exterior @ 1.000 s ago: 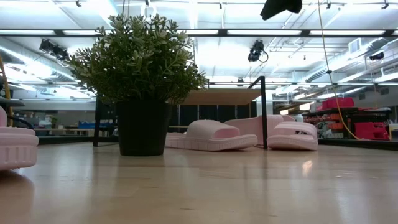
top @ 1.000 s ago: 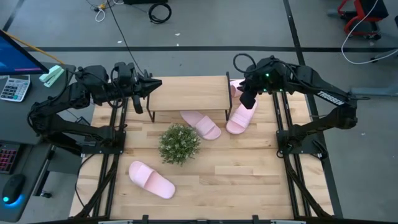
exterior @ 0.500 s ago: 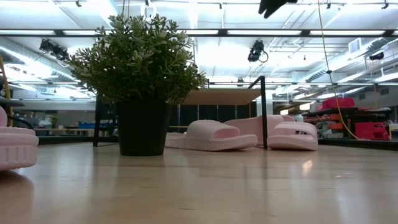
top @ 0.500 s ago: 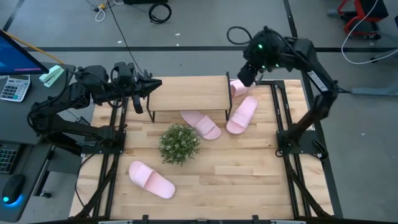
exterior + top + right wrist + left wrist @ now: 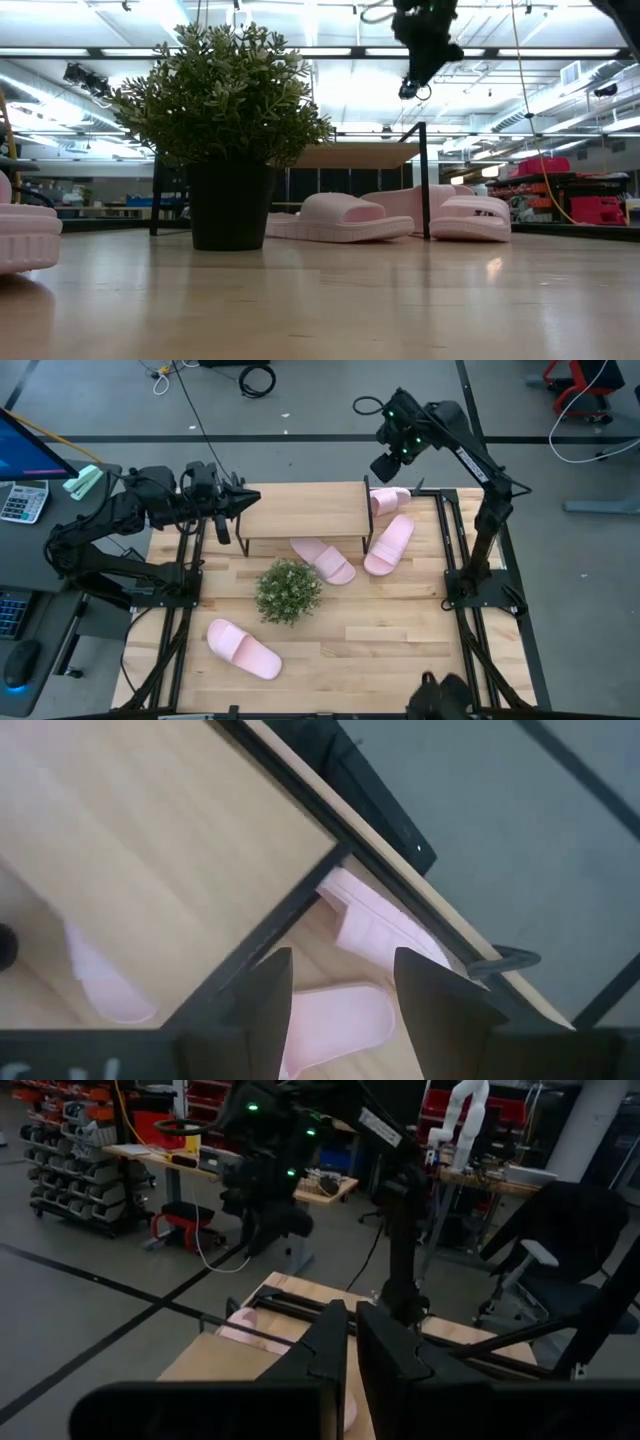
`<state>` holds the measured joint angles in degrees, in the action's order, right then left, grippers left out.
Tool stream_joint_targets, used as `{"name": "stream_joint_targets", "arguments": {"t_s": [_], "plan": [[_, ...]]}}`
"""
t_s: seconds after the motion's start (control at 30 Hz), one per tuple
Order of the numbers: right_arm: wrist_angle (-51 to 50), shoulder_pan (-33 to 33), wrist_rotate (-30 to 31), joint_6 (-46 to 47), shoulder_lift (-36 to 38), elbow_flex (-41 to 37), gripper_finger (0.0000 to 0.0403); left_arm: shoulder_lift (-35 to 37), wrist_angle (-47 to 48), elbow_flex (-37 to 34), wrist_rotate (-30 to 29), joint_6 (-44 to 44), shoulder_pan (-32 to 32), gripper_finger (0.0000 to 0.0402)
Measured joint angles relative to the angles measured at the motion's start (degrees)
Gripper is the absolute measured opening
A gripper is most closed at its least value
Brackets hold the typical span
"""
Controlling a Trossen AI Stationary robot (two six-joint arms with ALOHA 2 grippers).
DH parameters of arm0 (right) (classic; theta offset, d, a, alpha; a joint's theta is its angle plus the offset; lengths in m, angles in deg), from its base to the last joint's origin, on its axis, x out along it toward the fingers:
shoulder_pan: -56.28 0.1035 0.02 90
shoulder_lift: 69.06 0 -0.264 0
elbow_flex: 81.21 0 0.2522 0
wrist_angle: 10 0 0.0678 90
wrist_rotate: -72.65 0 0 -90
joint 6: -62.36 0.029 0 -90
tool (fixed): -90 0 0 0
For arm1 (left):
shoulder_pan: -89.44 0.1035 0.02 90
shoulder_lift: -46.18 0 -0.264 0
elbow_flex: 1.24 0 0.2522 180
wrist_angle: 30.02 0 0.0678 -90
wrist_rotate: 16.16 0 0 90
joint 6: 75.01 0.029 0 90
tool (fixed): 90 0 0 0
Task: Pick and place slides into the shelf
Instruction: Put the pink slide on the shelf
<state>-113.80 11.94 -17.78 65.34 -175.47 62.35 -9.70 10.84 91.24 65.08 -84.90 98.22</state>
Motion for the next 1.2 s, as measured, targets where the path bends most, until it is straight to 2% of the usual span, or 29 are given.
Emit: {"name": "stream_joint_targets", "arguments": {"t_s": [0.2,0.47,0.73,0.93,1.2], "plan": [[0.02,-6.38,-3.02,-0.44,-4.05,-0.01,0.0183,0.00,0.89,0.00,0.00,0.00,0.00,0.0027],[0.04,-11.60,-3.02,-0.31,-7.70,-0.01,0.0183,0.00,1.96,0.00,-0.02,0.00,0.00,0.0020],[0.03,-13.07,-3.02,-0.24,-10.94,-0.03,0.0183,0.00,1.94,0.00,0.00,0.00,0.00,0.0031],[0.04,-13.04,-3.10,-0.37,-13.32,-0.07,0.0183,0.00,1.94,0.00,-0.02,0.00,0.00,0.0022],[0.13,-13.41,-3.69,-5.29,-15.18,-2.10,0.0183,0.00,2.47,-0.01,-0.01,-0.02,0.00,0.0027]]}}
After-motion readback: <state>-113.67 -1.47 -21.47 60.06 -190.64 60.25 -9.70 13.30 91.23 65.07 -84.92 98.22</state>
